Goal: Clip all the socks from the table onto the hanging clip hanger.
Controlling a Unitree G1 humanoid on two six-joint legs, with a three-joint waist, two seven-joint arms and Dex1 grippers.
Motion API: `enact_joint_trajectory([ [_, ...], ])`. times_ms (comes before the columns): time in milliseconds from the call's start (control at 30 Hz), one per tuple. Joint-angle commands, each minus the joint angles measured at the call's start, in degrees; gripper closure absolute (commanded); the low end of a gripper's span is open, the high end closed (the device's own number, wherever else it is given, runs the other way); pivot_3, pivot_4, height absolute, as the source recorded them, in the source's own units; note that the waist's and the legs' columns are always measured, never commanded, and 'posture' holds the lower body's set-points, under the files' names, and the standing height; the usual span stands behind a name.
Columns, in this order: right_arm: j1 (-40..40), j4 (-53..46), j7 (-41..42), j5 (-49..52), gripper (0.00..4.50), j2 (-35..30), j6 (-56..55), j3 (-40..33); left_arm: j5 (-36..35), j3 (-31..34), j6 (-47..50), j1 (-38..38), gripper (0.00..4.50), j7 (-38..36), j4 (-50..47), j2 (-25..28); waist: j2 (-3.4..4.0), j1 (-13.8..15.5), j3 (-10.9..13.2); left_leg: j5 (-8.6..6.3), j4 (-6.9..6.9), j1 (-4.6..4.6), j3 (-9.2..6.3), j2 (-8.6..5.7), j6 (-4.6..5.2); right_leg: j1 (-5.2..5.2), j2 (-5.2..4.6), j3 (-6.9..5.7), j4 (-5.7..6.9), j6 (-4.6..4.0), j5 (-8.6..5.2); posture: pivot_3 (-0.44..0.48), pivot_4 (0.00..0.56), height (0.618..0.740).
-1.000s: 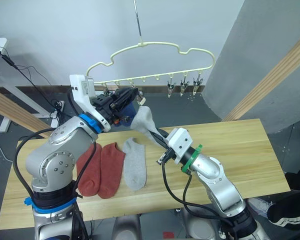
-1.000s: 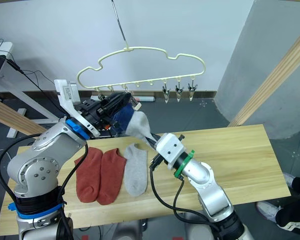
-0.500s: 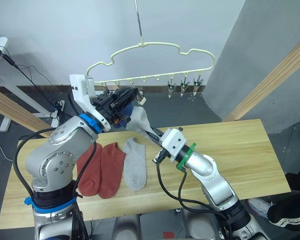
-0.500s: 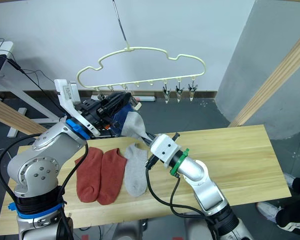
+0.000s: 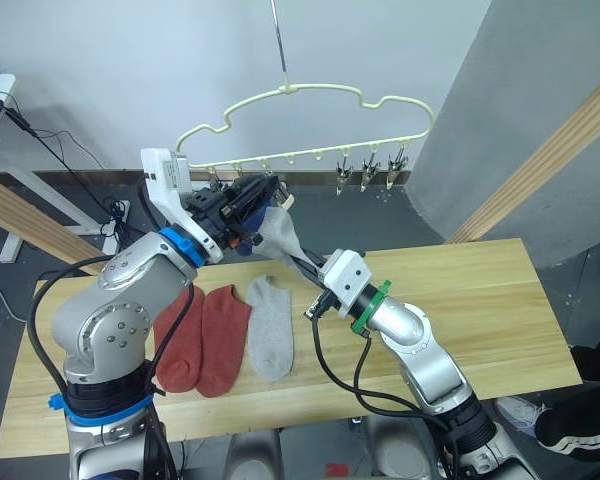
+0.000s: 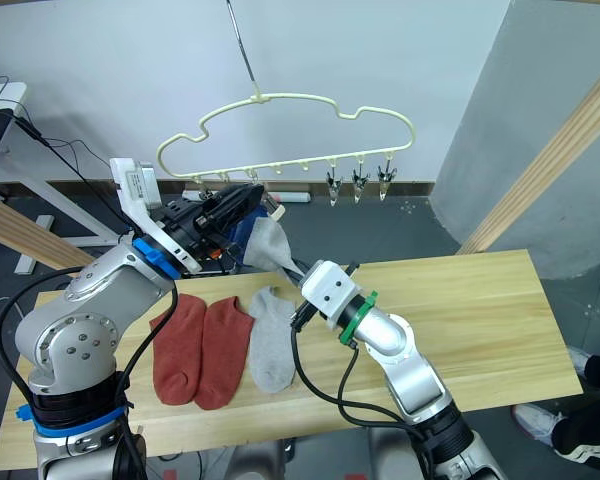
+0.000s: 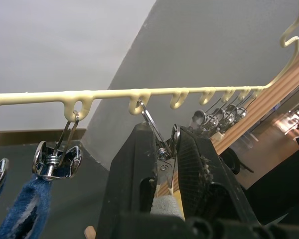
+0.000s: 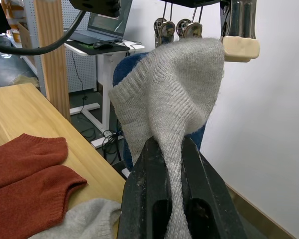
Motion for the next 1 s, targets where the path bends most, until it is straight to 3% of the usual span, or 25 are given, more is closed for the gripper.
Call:
enact_joint_trajectory([
  [33, 0.10, -1.10, 0.28, 1.91, 4.50, 0.95, -1.07, -0.86, -1.26, 0.23, -0.64, -0.62, 3.99, -0.05, -1.96, 0.51, 0.00, 0.00, 0.00, 0.00, 0.00, 0.00, 0.00, 0.00, 0.00, 0.00, 0.00, 0.00, 0.00, 0.00, 0.00, -0.091, 0.330, 0.740],
  [1000, 0.17, -1.28, 1.41, 3.72, 4.50, 1.01, -0.76, -1.34, -1.41, 0.15, -0.72, -0.19, 3.99, -0.41, -2.19, 0.69, 0.00, 0.01, 0.00, 0.00, 0.02, 0.00, 0.00, 0.00, 0.00, 0.00, 0.00, 0.00, 0.02, -0.02, 0.01, -0.089, 0.331, 0.740],
])
